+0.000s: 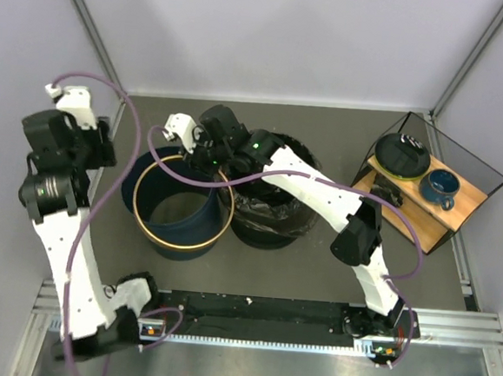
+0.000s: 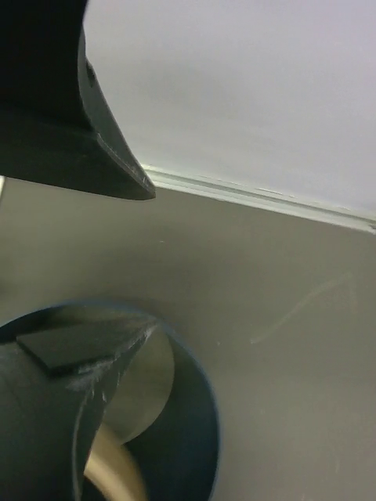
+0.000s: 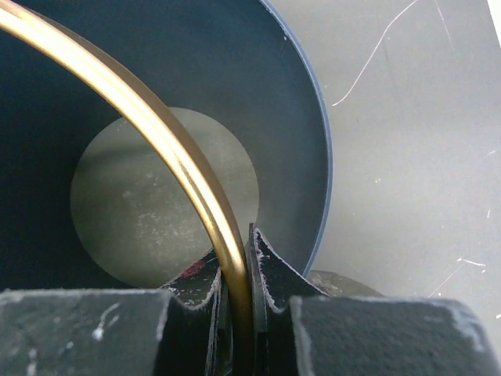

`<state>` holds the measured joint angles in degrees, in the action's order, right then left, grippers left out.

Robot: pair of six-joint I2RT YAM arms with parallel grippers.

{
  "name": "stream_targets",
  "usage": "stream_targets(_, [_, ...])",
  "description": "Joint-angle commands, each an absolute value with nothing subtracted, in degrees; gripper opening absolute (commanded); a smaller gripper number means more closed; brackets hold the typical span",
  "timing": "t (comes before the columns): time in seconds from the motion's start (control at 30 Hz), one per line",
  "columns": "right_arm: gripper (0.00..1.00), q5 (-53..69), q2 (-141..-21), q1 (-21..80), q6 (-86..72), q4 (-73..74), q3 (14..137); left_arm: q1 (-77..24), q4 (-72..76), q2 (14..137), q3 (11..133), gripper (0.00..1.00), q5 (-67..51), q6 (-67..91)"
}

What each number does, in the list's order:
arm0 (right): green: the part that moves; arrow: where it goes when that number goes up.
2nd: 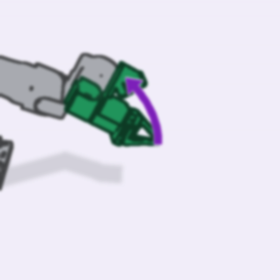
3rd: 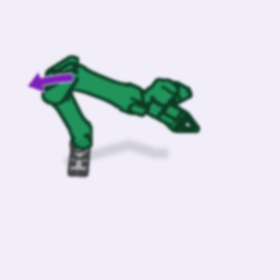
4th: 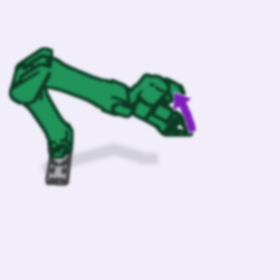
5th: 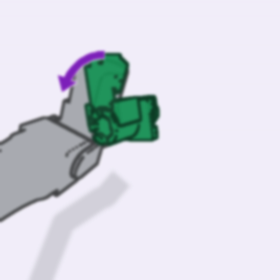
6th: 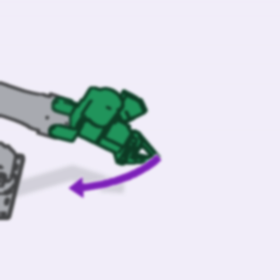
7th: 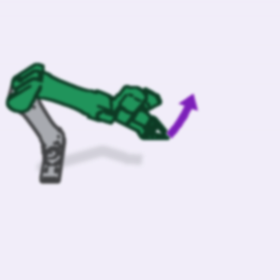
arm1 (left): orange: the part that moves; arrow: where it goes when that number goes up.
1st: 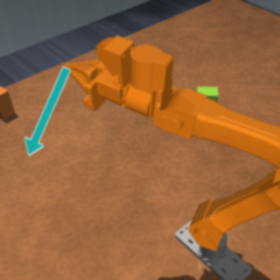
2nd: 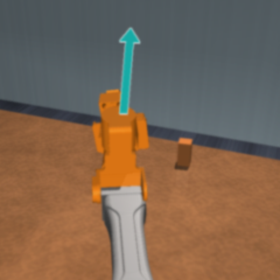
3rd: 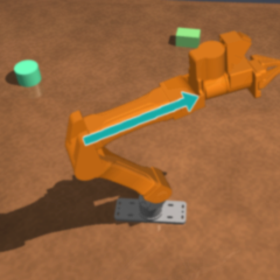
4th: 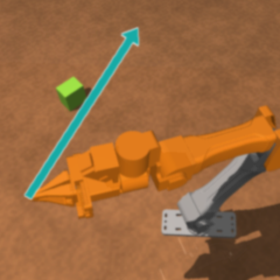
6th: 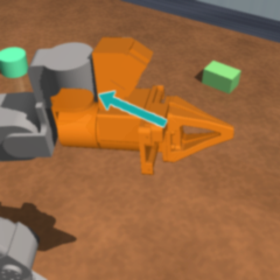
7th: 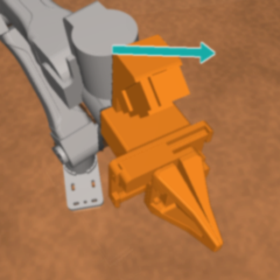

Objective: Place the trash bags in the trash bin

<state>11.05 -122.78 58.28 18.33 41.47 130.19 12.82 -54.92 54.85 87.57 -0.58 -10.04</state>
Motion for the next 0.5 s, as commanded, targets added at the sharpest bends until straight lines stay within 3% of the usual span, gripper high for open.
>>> stream_targets(0.0, [0.00,10.9,-120.8,58.0,16.5,44.0,133.1,29.1,-59.6,62.3,89.4,0.57,-22.6,-7.9])
stream_targets(0.07, [0.00,10.7,-121.6,58.0,16.3,44.1,135.2,33.0,-63.4,66.7,89.1,0.55,-30.3,-11.7])
stream_targets(0.13, [0.00,10.2,-122.3,58.0,16.3,44.0,137.3,33.3,-66.1,68.7,87.7,0.60,-33.1,-15.7])
stream_targets(0.47, [0.00,8.1,-127.0,58.0,19.2,43.9,143.5,33.3,-58.4,63.9,72.2,0.58,-42.7,-24.5])
